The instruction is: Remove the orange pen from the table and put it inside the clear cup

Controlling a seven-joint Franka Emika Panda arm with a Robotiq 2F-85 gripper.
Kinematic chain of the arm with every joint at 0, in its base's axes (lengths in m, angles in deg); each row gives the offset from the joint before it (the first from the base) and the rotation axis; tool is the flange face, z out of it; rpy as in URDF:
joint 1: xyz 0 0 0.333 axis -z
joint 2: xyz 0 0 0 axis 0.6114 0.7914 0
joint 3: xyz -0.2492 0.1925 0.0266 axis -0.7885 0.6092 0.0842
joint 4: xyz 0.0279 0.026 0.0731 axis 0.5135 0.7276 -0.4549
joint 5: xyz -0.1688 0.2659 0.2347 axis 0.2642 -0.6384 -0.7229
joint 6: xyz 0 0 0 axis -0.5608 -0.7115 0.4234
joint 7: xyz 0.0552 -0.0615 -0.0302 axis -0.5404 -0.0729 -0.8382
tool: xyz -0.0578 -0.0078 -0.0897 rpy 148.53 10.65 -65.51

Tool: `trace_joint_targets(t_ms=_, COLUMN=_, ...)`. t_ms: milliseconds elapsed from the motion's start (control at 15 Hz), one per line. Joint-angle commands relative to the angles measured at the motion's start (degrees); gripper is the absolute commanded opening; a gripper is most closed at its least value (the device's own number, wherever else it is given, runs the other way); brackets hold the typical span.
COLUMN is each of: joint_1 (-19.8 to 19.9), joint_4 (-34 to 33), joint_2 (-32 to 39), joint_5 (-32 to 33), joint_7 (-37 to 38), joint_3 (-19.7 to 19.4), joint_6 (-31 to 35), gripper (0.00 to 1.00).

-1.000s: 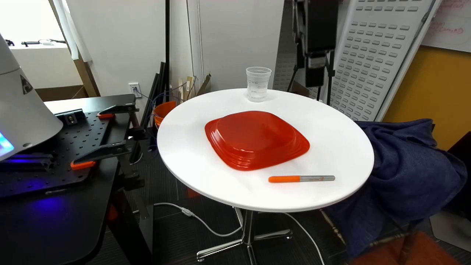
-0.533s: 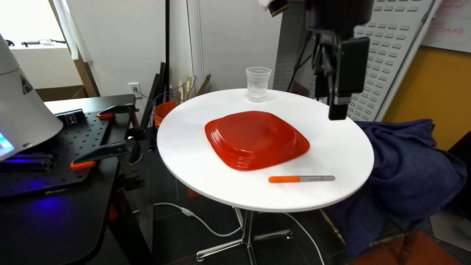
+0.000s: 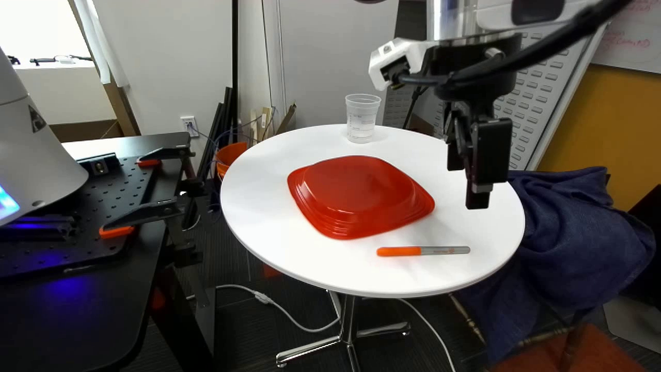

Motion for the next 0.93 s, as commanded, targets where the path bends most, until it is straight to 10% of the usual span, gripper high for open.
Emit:
trace_joint_targets(t_ms=0, joint_1=2.3, joint_4=0.1, joint_2=1.5, joint_5=-2.4, joint_7=-1.7, joint_3=2.3, joint_6=3.3, gripper=1.00)
trace_joint_targets(t_ms=867, joint_1=4.5, joint_4=-2.8, joint_2=7.0, joint_5=-2.4, joint_7=-2.4, joint_3=4.4, joint_6=1.4, gripper=1.00)
